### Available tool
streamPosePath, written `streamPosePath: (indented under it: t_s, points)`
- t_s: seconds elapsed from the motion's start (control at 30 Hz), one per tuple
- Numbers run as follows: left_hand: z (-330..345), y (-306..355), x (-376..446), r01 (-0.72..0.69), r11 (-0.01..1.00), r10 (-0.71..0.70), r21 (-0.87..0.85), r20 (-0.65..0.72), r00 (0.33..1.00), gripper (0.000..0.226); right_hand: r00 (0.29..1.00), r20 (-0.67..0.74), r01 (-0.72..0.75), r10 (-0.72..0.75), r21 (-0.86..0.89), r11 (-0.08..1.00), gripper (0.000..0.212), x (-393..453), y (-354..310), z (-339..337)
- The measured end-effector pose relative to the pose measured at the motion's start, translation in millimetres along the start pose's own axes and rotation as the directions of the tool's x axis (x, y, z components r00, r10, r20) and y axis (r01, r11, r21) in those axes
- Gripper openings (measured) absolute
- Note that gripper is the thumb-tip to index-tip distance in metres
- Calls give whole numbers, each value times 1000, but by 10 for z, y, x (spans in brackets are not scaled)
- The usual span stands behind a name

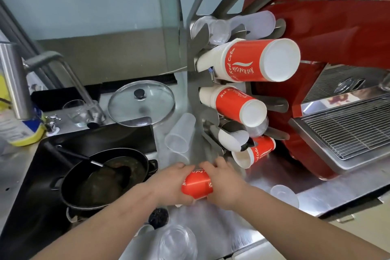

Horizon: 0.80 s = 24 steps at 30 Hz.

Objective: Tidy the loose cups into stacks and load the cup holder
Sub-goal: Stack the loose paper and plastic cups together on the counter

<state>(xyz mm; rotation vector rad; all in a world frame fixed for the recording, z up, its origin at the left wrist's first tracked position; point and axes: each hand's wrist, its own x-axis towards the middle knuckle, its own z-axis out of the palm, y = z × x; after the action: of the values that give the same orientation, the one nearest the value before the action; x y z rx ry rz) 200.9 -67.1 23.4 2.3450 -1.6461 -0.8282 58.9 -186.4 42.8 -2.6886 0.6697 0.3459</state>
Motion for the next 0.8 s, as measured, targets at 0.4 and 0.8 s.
streamPosePath:
  t_s: [0.4, 0.8]
  points:
    - [184, -114, -323, 1, 955, -36, -296, -114, 993, 85, 969, -138, 232, -205, 226, 946, 73, -251, -206, -342]
    - [406, -277, -483, 28, 900, -89, -435, -122, 989, 88, 950, -120, 309, -288, 239, 920, 66, -290, -398, -115]
